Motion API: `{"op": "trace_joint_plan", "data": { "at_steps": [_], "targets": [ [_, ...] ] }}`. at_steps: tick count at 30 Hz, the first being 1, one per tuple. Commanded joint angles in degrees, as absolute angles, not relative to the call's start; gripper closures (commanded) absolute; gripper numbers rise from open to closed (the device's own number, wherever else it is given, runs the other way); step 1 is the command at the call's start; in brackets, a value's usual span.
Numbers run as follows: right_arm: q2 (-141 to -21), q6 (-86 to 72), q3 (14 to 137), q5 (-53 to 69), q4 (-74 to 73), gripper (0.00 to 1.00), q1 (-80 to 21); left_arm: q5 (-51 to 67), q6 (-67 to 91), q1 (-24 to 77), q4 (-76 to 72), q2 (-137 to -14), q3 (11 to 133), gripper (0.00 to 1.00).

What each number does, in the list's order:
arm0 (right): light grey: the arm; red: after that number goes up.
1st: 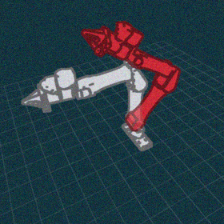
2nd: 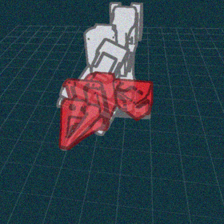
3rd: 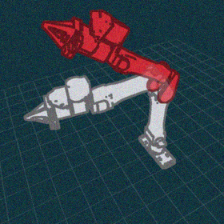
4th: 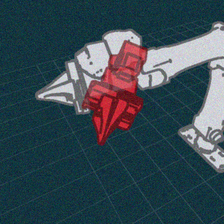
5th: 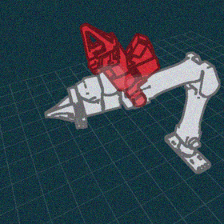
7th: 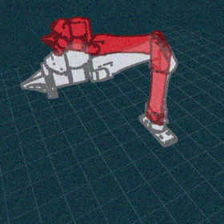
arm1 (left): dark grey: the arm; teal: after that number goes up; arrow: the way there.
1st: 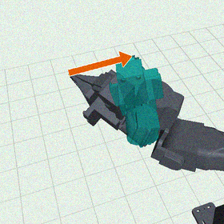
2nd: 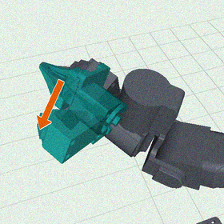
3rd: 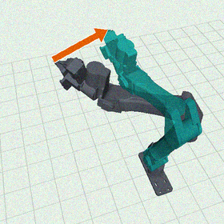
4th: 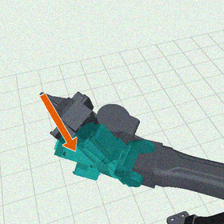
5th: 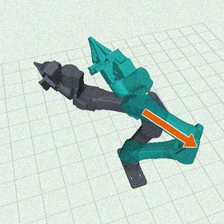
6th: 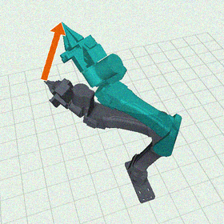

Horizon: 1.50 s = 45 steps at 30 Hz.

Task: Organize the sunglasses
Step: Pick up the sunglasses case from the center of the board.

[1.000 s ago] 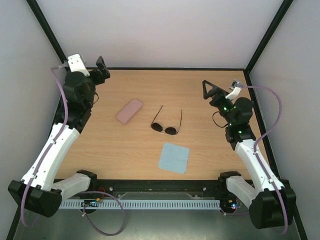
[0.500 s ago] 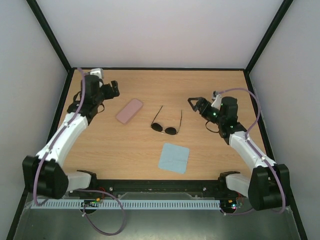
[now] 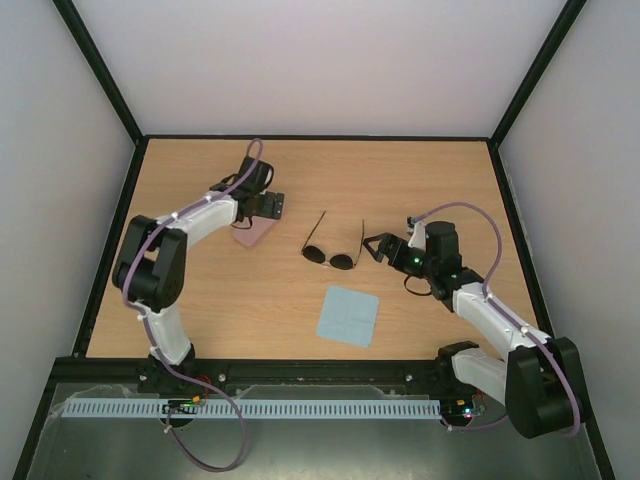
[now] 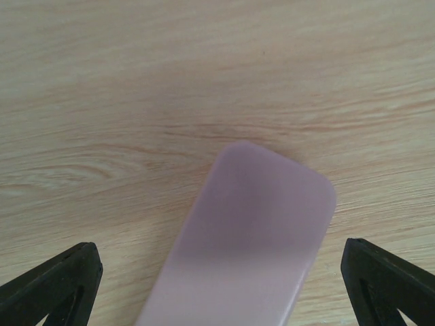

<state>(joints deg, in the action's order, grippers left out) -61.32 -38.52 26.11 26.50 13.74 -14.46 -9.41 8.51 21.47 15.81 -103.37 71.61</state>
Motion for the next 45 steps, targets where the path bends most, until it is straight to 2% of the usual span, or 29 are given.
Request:
{"op": "trace_joint_plan", "data": {
  "at_steps": [1,31,34,37,43,45],
  "targets": [
    [-60.58,-38.02,24.88,28.22,14.12,0.01,-14.92,-10.48,5.01,21.69,18.58,-107.57,74.73,0.0],
    [-63.94,-39.81,22.78,29.71,19.27,0.02,-16.82,-6.42,3.65,21.45,17.75,-111.17,69.09,0.0],
    [-64.11,-39.97,22.63,29.65,19.79,0.01,-16.85,-6.42,4.2,21.45,18.13,-110.58,68.96,0.03],
    [-64.41,-40.12,22.55,29.91,20.11,0.02,-16.94,-6.17,4.45,21.45,18.65,-109.84,68.74,0.12],
    [-64.25,-40.08,22.41,29.78,20.08,0.02,-17.14,-4.66,5.13,21.45,19.65,-109.16,68.67,0.49],
    [-64.08,-40.03,22.39,29.61,20.05,0.01,-17.22,-4.58,5.46,21.45,19.9,-109.25,68.49,0.52]
  ]
}}
